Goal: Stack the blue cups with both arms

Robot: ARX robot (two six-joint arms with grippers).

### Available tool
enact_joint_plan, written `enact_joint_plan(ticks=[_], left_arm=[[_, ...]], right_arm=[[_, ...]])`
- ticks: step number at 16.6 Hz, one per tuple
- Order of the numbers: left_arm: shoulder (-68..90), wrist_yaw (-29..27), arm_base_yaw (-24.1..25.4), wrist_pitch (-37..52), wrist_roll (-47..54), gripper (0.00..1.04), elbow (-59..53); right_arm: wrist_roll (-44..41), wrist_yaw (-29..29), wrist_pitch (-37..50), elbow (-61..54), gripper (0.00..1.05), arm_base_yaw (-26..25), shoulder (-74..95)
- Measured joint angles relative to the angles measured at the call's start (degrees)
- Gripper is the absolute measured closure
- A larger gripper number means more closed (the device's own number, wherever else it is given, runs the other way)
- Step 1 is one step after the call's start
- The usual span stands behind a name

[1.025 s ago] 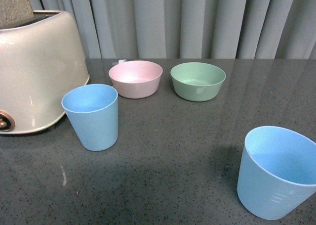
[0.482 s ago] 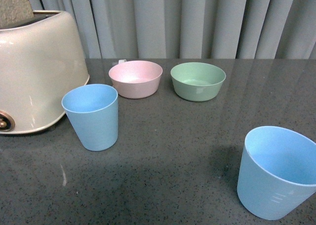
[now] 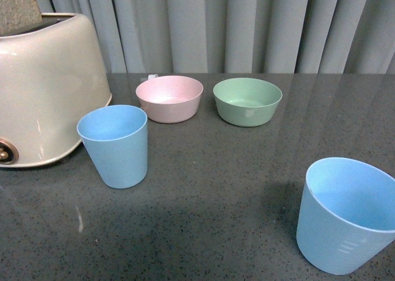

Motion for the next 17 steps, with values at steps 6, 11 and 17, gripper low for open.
enact_joint_plan(ticks=[6,11,17], left_arm=[[4.63,2.95,-6.05,-3.28,-5.62,0.07,2.43],[17.86,6.69,-5.14,10.34,-3.61,0.07,8.13],[41.16,15.91,-0.42,26.32,3.54,0.07,19.63]], right_arm=[[0.0,0.0,-0.02,0.0,0.07,0.0,0.0],[0.0,0.0,-0.02,0.0,0.07,0.0,0.0],[0.0,0.0,-0.02,0.0,0.07,0.0,0.0]])
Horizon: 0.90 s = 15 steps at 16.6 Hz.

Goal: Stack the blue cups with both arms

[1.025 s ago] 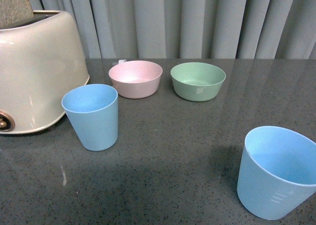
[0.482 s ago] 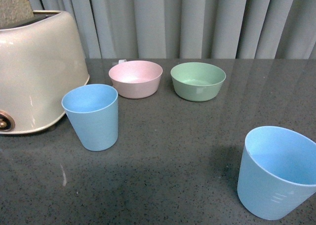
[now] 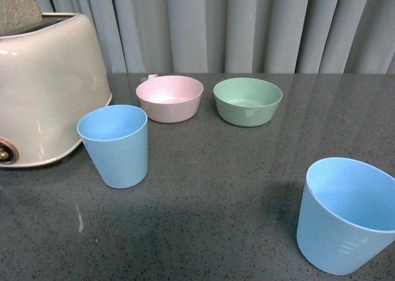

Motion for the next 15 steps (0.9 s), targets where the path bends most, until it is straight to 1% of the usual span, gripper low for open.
enact_joint_plan(ticks=[1,3,4,5,6,8,10,12,15], left_arm=[[5.79,2.05,-0.15,0.7,2.1,0.07,4.37],[20.96,6.71,-3.19,-4.79,7.96,0.07,16.46],[26.08,7.85,-4.92,-8.98,10.21,0.07,21.59],[29.7,10.36,-6.29,-13.66,12.46,0.07,25.99],[32.92,11.13,-7.87,-19.47,16.06,0.07,30.34],[36.63,13.73,-10.73,-30.6,22.97,0.07,35.26],[38.8,13.68,-12.92,-38.53,28.48,0.07,37.0],[40.3,12.83,-14.43,-43.58,32.92,0.07,37.44],[42.23,10.86,-15.02,-46.05,37.59,0.07,37.59]], right_arm=[[0.0,0.0,0.0,0.0,0.07,0.0,0.0],[0.0,0.0,0.0,0.0,0.07,0.0,0.0],[0.0,0.0,0.0,0.0,0.07,0.0,0.0],[0.0,0.0,0.0,0.0,0.07,0.0,0.0],[0.0,0.0,0.0,0.0,0.07,0.0,0.0],[0.0,0.0,0.0,0.0,0.07,0.0,0.0],[0.0,0.0,0.0,0.0,0.07,0.0,0.0],[0.0,0.0,0.0,0.0,0.07,0.0,0.0],[0.0,0.0,0.0,0.0,0.07,0.0,0.0]])
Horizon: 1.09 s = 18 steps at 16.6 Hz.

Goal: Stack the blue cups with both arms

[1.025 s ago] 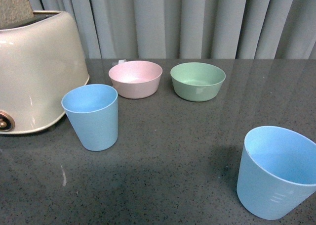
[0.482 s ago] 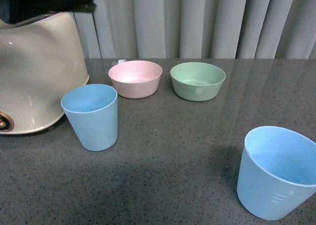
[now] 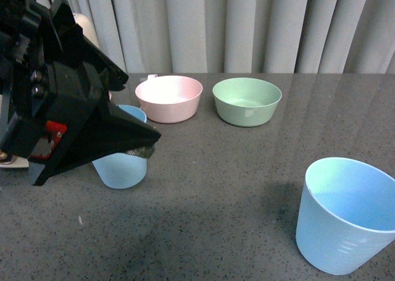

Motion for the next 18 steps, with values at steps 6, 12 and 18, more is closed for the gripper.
enact_joint_plan(ticks=[6,12,18], left_arm=[[1.9,-4.79,0.22,1.42,9.2,0.07,-2.08],[5.51,-8.57,-0.37,4.63,14.82,0.07,-4.2],[7.78,-9.25,-0.37,4.87,14.71,0.29,-4.02]], right_arm=[[0.0,0.0,0.0,0.0,0.07,0.0,0.0],[0.0,0.0,0.0,0.0,0.07,0.0,0.0],[0.0,0.0,0.0,0.0,0.07,0.0,0.0]])
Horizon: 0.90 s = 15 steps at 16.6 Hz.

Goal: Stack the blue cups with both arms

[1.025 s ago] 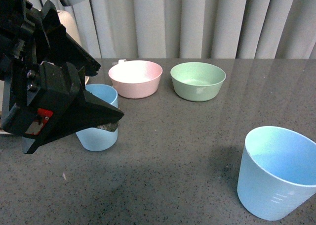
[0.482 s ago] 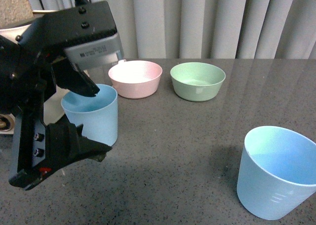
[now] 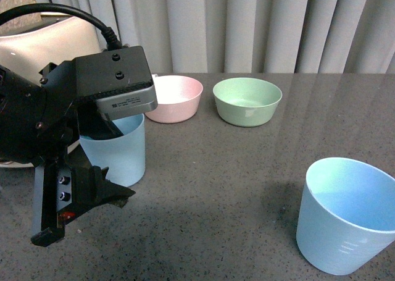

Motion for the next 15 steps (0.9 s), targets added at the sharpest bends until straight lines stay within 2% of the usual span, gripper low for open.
enact_joint_plan(ticks=[7,8,11,15], left_arm=[[0.72,-0.55,-0.35,-0.35,-0.48,0.99,1.68],[0.7,-0.28,-0.44,-1.18,-0.79,1.03,2.47],[-1.07,1.42,-2.91,-3.15,-2.16,1.03,3.65],[-5.03,2.6,-11.28,-5.33,-3.37,1.03,4.28]], right_arm=[[0.0,0.0,0.0,0.0,0.07,0.0,0.0],[0.0,0.0,0.0,0.0,0.07,0.0,0.0],[0.0,0.0,0.0,0.0,0.07,0.0,0.0],[0.0,0.0,0.0,0.0,0.07,0.0,0.0]])
